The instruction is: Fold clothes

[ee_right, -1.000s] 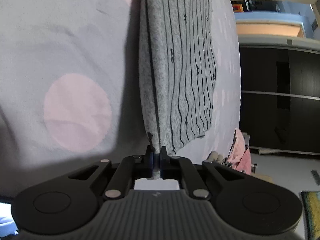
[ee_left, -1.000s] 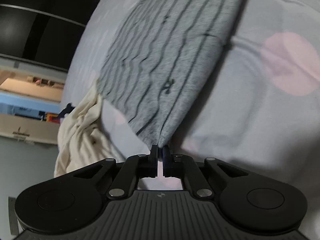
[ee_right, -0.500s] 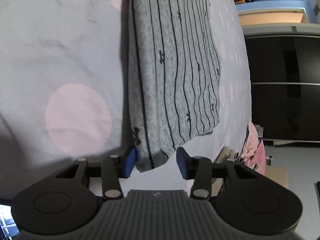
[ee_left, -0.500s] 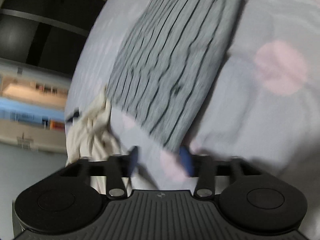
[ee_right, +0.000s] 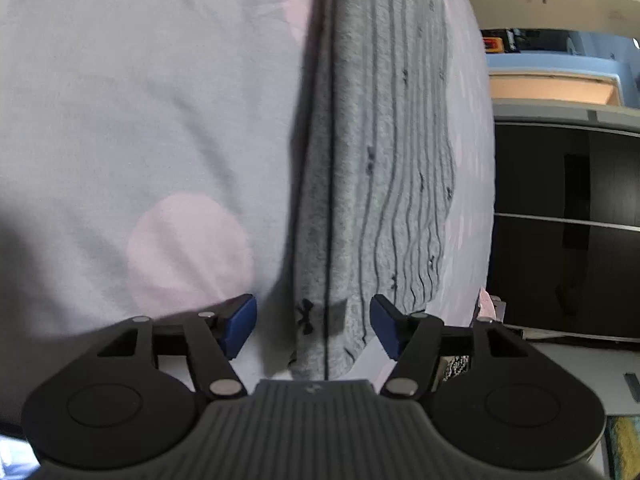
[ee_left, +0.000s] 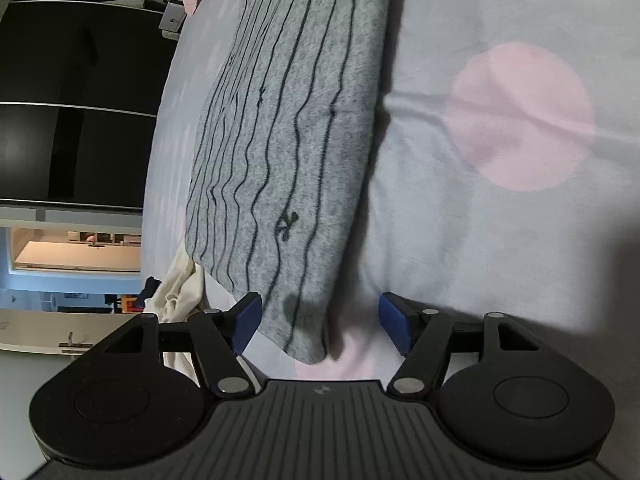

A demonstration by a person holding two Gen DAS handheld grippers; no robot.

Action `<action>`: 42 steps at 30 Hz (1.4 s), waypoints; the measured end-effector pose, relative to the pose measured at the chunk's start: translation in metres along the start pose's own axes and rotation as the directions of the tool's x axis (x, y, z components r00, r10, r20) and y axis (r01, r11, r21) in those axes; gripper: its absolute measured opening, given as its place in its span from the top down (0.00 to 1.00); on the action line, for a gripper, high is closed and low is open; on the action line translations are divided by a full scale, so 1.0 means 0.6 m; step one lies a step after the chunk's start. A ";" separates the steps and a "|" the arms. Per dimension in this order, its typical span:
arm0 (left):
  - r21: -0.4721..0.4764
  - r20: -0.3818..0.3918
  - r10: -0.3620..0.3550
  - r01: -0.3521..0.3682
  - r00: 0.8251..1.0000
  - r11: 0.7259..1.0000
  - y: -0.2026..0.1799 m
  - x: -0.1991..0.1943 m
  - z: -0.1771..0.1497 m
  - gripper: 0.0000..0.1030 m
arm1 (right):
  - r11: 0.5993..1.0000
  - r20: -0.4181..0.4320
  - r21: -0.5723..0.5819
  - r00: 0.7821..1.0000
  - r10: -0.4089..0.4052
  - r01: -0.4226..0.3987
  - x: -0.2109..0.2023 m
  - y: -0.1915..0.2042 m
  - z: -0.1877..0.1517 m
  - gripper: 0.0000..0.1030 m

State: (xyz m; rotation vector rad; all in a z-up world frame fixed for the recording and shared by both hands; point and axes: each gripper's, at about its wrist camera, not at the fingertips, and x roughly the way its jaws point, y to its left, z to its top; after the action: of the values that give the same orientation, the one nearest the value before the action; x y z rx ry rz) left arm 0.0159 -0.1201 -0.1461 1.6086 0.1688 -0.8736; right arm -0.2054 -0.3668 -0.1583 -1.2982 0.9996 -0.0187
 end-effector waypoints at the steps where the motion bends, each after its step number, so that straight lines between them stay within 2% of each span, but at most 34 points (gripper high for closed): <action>1: -0.010 -0.005 0.008 -0.008 1.000 1.000 0.004 0.003 0.003 0.38 | 1.000 0.000 0.003 1.000 -0.008 0.008 0.004 -0.003 0.000 0.37; 2: -0.028 -0.007 0.009 -0.010 1.000 1.000 0.011 0.003 0.004 0.43 | 1.000 0.001 0.007 1.000 -0.016 0.016 0.009 -0.007 -0.001 0.37; 3: -0.049 -0.007 0.006 -0.007 1.000 0.999 0.020 0.001 0.005 0.54 | 1.000 -0.001 0.006 1.000 -0.021 0.021 0.012 -0.009 -0.001 0.39; 4: -0.071 -0.008 0.003 -0.003 1.000 0.997 0.029 -0.001 0.006 0.61 | 1.000 -0.005 0.002 1.000 -0.025 0.025 0.015 -0.010 0.000 0.48; 5: -0.092 -0.008 0.000 0.000 1.000 0.996 0.038 -0.003 0.006 0.77 | 1.000 -0.011 -0.001 1.000 -0.027 0.027 0.018 -0.012 0.002 0.54; 6: -0.114 -0.008 -0.004 0.003 1.000 0.993 0.047 -0.004 0.007 0.86 | 1.000 -0.020 0.002 0.999 -0.026 0.026 0.022 -0.013 0.004 0.65; 7: -0.135 -0.008 -0.007 0.006 1.000 0.991 0.056 -0.006 0.008 0.89 | 1.000 -0.026 0.018 1.000 -0.017 0.018 0.023 -0.018 0.005 0.81; 8: -0.157 -0.008 -0.010 0.009 1.000 0.988 0.066 -0.008 0.009 0.94 | 0.999 -0.029 0.041 1.000 -0.005 0.006 0.023 -0.026 0.006 0.85; 10: -0.199 -0.008 -0.017 0.015 1.000 0.980 0.084 -0.012 0.010 0.96 | 0.996 -0.031 0.090 0.999 0.012 -0.010 0.021 -0.044 0.007 0.91; 15: -0.288 -0.003 -0.026 0.024 1.000 0.957 0.126 -0.025 0.013 0.97 | 0.980 -0.012 0.201 1.000 -0.007 0.009 0.007 -0.100 -0.001 0.92; 22: -0.243 0.048 -0.013 0.024 0.999 0.970 0.157 -0.098 -0.002 0.97 | 0.977 0.009 0.215 1.000 0.002 -0.004 -0.033 -0.135 0.007 0.94; 27: -0.192 0.066 -0.054 0.066 0.996 0.979 0.162 -0.148 -0.039 0.97 | 0.980 0.038 0.192 0.998 0.045 -0.052 -0.088 -0.146 0.000 0.94; 31: -0.140 0.073 -0.090 0.099 0.993 0.985 0.158 -0.197 -0.076 0.97 | 0.986 0.065 0.128 0.993 0.096 -0.103 -0.137 -0.140 0.002 0.94; 36: -0.098 0.074 -0.141 0.148 0.987 0.984 0.148 -0.250 -0.121 0.97 | 0.979 0.119 0.039 0.974 0.193 -0.199 -0.213 -0.133 0.009 0.94; 42: -0.094 0.066 -0.253 0.258 0.965 0.961 0.129 -0.272 -0.154 0.97 | 0.940 0.171 -0.045 0.924 0.341 -0.338 -0.280 -0.082 0.022 0.94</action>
State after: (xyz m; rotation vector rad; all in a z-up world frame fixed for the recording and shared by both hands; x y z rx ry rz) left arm -0.0150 0.0014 0.0132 1.4867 0.3843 -1.0884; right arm -0.2738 -0.2841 -0.0192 -1.1034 1.0599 0.3659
